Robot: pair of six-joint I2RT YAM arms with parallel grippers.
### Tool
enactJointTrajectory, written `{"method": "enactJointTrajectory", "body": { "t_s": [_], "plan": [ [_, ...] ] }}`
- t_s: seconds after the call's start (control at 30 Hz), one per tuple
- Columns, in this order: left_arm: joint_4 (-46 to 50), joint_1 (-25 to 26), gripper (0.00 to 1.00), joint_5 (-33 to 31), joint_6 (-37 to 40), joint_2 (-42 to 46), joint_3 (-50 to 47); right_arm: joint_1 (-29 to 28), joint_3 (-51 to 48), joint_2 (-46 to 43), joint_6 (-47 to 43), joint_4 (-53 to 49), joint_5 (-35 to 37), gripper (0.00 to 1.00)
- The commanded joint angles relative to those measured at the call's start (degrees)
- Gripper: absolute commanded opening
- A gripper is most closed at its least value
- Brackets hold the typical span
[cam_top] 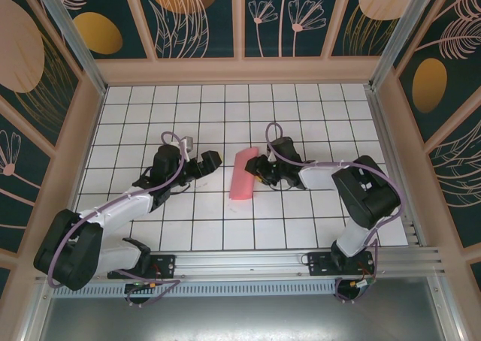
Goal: Fold a paper plane with a square sheet of paper (pick it up from the middle)
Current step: Fold the square sheet of paper in half at the center of the table.
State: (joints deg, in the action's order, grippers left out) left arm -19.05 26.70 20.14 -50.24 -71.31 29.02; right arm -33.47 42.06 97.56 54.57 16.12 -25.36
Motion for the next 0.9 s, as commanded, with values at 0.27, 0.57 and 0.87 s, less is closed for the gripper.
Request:
{"method": "enactJointTrajectory", "body": {
  "t_s": [0.27,0.57,0.87],
  "plan": [
    [0.60,0.28,0.99,0.38,1.70,-0.01,1.83,-0.11,4.96,-1.84,-6.51,-14.67,6.08,0.60],
    [0.97,0.28,0.99,0.95,2.19,-0.50,2.28,-0.18,7.50,-4.06,-8.48,-24.51,13.31,0.64],
    [1.31,0.28,0.99,1.21,2.77,-0.93,2.49,-0.27,8.08,-1.89,-11.37,-28.36,15.22,0.64]
  ]
}}
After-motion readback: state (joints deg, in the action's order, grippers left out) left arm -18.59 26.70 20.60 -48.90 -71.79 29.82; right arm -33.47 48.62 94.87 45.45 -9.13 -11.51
